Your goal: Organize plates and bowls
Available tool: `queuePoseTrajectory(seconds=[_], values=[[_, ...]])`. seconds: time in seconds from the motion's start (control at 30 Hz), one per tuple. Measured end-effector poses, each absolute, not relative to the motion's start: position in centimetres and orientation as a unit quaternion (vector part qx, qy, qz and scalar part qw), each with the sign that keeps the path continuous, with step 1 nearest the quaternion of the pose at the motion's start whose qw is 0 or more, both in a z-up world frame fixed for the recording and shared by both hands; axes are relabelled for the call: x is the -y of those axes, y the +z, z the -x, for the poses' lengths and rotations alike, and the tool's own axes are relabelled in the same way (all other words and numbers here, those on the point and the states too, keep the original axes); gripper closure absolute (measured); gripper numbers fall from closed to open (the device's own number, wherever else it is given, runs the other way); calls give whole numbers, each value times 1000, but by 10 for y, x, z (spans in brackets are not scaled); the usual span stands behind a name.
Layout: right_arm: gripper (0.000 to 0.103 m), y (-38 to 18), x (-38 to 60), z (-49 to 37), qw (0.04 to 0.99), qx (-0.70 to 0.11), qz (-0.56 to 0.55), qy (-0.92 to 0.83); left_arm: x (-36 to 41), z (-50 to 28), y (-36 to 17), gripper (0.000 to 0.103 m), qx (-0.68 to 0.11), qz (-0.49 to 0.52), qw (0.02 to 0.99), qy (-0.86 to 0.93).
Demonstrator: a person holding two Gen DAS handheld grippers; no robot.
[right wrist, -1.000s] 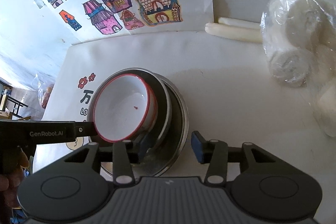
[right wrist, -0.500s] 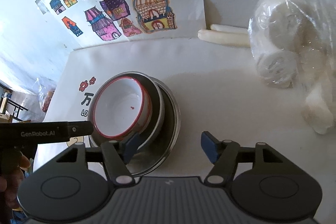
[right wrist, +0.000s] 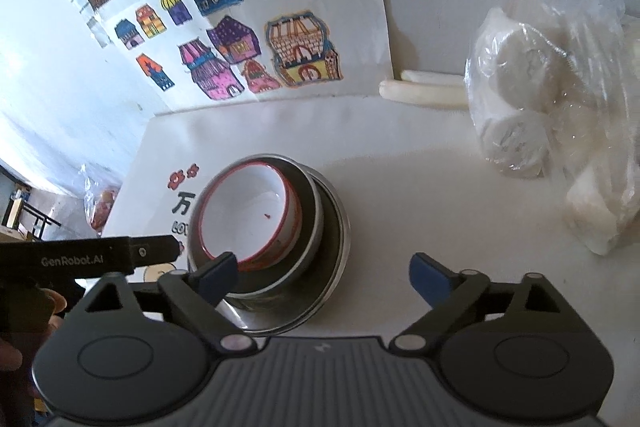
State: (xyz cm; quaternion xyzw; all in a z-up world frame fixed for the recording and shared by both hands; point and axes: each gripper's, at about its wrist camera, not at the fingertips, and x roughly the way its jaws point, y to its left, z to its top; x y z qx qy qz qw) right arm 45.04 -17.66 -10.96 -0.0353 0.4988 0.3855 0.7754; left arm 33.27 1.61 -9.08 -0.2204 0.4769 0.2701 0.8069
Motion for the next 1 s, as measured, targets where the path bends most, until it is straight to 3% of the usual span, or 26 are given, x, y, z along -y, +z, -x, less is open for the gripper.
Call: queuePoseTrajectory(seconds=[1.0], values=[[0,-69,203,-358,853,-411,-17,320,-24,-261,-62,1,-386,181,889,169]])
